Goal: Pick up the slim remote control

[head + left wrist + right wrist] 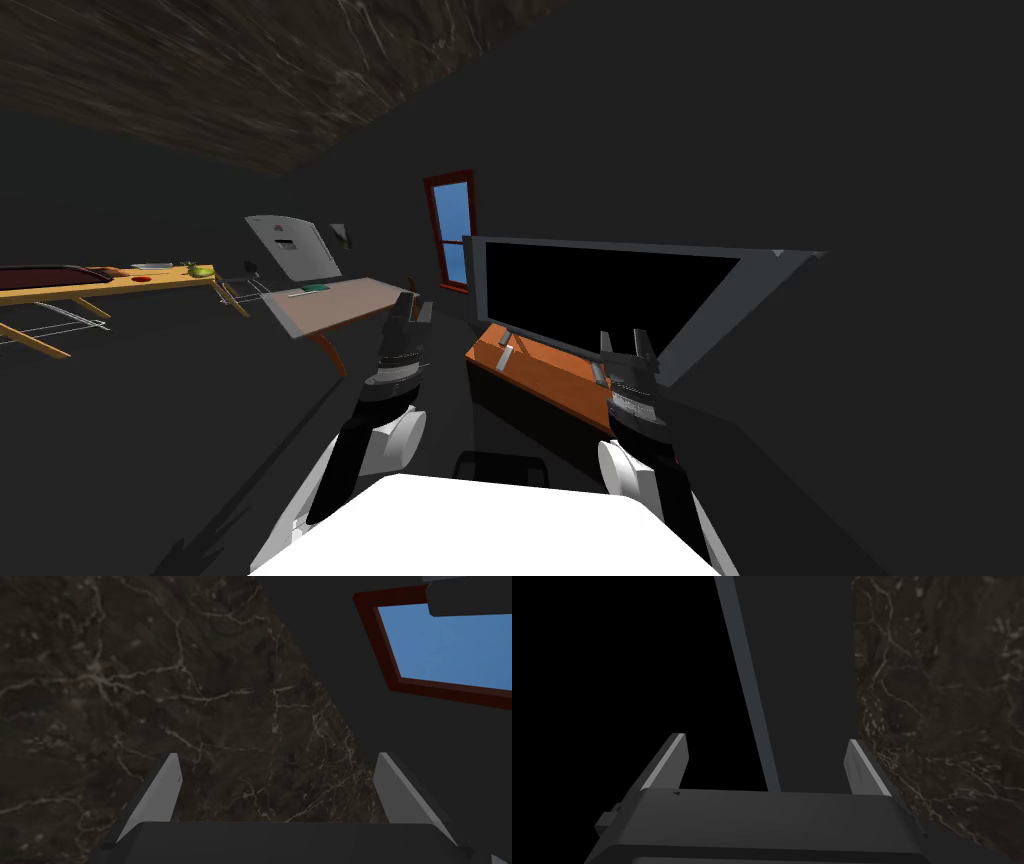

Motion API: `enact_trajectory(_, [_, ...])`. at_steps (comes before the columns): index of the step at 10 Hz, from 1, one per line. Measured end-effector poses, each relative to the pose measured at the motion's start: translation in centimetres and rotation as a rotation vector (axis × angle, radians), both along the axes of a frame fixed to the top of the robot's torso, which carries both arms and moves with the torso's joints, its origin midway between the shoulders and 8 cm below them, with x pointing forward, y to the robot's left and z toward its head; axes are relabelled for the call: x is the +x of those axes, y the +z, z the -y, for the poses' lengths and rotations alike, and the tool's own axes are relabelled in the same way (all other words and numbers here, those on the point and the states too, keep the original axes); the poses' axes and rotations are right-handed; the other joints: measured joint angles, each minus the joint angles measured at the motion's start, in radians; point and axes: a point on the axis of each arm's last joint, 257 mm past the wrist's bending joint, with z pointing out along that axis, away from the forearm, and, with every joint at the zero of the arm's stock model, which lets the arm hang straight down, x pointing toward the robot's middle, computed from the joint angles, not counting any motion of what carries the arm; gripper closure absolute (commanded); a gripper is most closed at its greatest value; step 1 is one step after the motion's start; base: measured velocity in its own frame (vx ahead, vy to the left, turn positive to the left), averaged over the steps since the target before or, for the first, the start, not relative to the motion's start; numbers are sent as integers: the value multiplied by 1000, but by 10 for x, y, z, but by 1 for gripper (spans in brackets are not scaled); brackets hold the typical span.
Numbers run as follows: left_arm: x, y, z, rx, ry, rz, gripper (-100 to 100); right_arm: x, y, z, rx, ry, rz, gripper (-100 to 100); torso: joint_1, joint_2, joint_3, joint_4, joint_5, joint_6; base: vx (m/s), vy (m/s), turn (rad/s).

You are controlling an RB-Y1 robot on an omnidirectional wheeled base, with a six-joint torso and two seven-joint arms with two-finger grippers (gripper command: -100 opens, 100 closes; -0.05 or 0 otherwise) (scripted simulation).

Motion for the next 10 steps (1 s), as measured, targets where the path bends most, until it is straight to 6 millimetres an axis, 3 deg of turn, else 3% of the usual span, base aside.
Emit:
enact_trajectory(4, [0,0,0,0,0,0,0,9,2,-19,-123,39,-20,-100,-1,5,3,1,0,0,-77,-10,158])
enact_trajectory(10, [0,0,0,0,0,0,0,35,-9,-66,-409,65,-74,-100,0,6,4,1,0,0,-98,-13,325])
